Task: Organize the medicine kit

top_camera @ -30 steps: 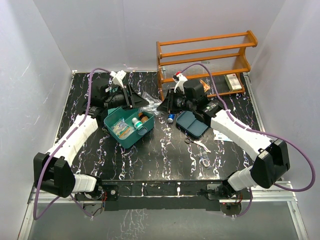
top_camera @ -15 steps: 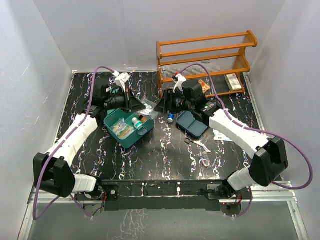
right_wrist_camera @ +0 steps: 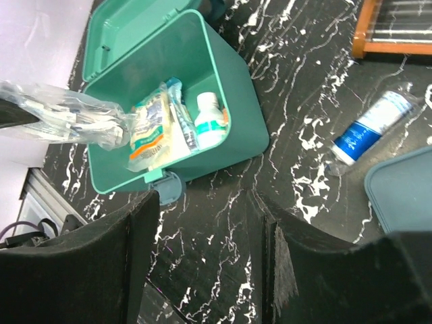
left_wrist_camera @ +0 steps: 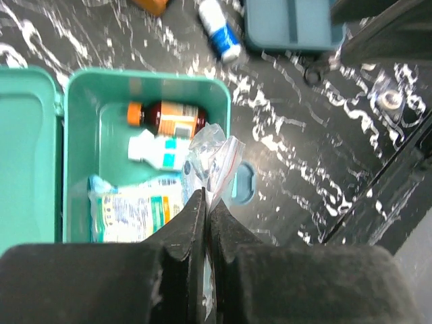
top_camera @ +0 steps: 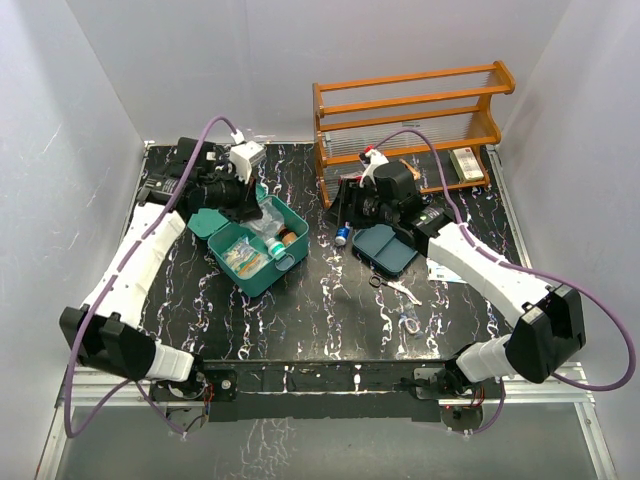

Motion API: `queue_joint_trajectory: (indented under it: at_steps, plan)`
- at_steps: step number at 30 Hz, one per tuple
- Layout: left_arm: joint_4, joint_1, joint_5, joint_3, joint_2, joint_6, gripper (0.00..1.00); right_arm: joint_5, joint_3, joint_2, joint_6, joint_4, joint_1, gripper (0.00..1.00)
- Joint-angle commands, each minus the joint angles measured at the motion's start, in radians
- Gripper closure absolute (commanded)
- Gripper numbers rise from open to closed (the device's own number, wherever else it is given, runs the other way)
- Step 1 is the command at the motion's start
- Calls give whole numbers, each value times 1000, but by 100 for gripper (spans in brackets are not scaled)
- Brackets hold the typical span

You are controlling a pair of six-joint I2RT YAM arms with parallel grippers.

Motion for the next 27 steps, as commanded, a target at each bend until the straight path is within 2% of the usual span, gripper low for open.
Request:
queue_joint_trajectory:
  at_steps: [1,7,13,19,27]
  plan:
    - [-229,48,-4,10,78,95,100,34,22,-1,-45,-39,-14,48]
    - [-232,94,5,-50,133,92,100,40,44,47,-94,-77,-32,48]
    - [-269,99,46,-1,259,107,100,50,86,114,-129,-85,-37,48]
    - [-299,116,53,9,285,102,100,58,113,163,-138,-81,-38,49]
    - [-287,121,-89,-13,253,100,100,39,147,205,-130,-79,-39,49]
